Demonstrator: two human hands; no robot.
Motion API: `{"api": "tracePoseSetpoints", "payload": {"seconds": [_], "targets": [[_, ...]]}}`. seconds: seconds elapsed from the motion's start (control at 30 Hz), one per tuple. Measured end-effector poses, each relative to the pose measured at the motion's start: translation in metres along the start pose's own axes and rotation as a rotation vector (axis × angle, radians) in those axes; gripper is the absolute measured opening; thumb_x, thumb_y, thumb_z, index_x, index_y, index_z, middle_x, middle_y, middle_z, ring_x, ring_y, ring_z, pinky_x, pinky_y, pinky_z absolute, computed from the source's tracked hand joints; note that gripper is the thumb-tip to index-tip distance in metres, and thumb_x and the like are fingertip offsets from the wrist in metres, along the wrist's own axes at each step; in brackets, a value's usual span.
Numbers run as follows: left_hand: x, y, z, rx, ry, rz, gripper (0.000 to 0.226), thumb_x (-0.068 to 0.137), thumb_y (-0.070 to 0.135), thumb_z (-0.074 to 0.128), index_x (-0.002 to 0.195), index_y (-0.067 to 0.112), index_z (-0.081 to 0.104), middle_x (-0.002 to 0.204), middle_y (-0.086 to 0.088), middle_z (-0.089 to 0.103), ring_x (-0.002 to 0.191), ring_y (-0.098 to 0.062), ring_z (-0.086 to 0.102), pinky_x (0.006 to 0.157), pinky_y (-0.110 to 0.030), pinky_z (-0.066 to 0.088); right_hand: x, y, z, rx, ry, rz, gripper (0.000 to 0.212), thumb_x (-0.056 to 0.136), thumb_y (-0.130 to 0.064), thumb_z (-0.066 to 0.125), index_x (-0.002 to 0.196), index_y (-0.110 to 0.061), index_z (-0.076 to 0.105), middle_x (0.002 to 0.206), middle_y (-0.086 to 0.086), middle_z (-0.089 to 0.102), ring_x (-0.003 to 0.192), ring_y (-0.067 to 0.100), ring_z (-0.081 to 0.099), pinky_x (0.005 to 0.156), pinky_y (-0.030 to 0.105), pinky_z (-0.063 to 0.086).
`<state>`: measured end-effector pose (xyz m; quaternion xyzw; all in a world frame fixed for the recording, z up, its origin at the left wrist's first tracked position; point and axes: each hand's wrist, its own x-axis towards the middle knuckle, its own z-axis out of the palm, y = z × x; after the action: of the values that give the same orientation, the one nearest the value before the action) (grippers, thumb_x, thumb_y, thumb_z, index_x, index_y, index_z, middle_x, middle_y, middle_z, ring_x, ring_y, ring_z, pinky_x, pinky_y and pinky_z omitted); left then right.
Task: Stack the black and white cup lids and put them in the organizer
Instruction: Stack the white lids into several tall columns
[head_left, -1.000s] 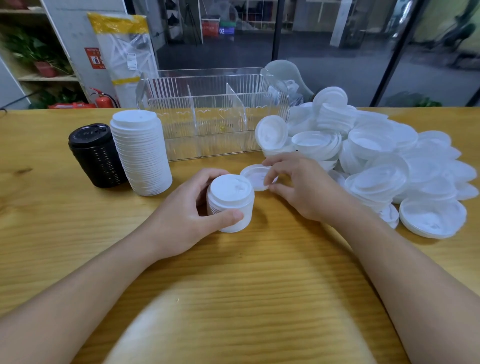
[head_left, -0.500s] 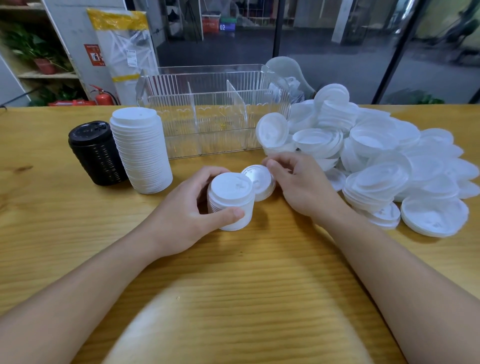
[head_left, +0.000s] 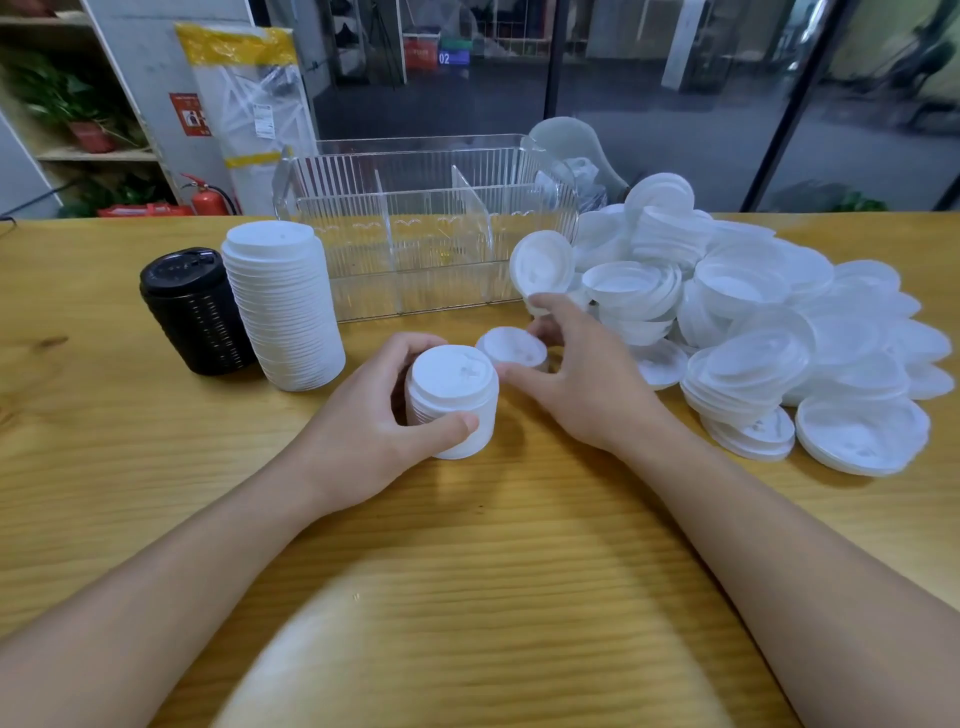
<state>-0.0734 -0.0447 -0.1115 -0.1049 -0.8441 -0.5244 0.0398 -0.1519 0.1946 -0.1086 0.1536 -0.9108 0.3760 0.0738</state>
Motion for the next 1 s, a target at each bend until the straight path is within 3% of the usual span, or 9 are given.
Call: {"api": "tracePoseSetpoints", "payload": {"seconds": [0.1,0.2,0.33,0.47,0.7,1.0], "targets": [[0.0,0.0,0.0,-0.017,0.004,-0.02,0.072,0.077,0.053,0.091,0.138,0.036,0.056,0.135,0.017,0.073,0.125,-0.01,0.07,0.109,-0.052,0.056,-0.002,-0.007,-0.014,0.273,0.091,-0.049,0.076,0.085,-0.044,0.089,0.15,-0.031,0.052,0.122,-0.013,0.07,0.116,0.003,0.069,0.107,0.036,0.056],[0.0,-0.001,0.001,-0.028,-0.004,-0.031,0.072,0.078,0.045,0.093,0.139,0.033,0.057,0.134,0.016,0.075,0.125,-0.009,0.071,0.11,-0.052,0.056,-0.008,-0.017,-0.021,0.487,-0.065,-0.139,0.066,0.09,-0.021,0.089,0.148,-0.025,0.057,0.126,-0.001,0.073,0.119,0.016,0.073,0.107,0.045,0.058],[0.001,-0.002,0.0,-0.046,-0.027,-0.026,0.073,0.079,0.042,0.096,0.141,0.032,0.059,0.137,0.011,0.075,0.128,-0.013,0.071,0.111,-0.054,0.056,-0.018,-0.023,-0.015,0.413,-0.242,-0.223,0.068,0.092,-0.015,0.087,0.152,-0.023,0.057,0.134,-0.004,0.072,0.132,0.012,0.066,0.117,0.042,0.051],[0.002,-0.003,-0.001,-0.049,-0.039,-0.041,0.078,0.076,0.042,0.099,0.142,0.031,0.059,0.135,0.011,0.075,0.127,-0.012,0.072,0.111,-0.053,0.056,-0.021,-0.026,-0.015,0.358,-0.262,-0.288,0.068,0.091,-0.011,0.085,0.152,-0.022,0.057,0.139,-0.008,0.071,0.138,0.007,0.061,0.12,0.037,0.047],[0.003,-0.002,-0.001,-0.022,-0.052,-0.049,0.074,0.081,0.022,0.1,0.143,0.028,0.06,0.133,0.011,0.077,0.126,-0.01,0.072,0.113,-0.05,0.055,-0.02,-0.026,-0.014,0.331,-0.277,-0.329,0.067,0.093,-0.006,0.081,0.155,-0.017,0.055,0.145,-0.008,0.069,0.141,0.006,0.058,0.123,0.038,0.044],[0.002,-0.003,-0.001,-0.014,-0.054,-0.037,0.08,0.076,0.031,0.1,0.144,0.027,0.059,0.133,0.012,0.077,0.126,-0.008,0.071,0.114,-0.048,0.054,-0.019,-0.022,-0.016,0.368,-0.305,-0.31,0.068,0.091,-0.007,0.085,0.152,-0.019,0.058,0.143,-0.007,0.07,0.14,0.007,0.06,0.121,0.037,0.046]]}}
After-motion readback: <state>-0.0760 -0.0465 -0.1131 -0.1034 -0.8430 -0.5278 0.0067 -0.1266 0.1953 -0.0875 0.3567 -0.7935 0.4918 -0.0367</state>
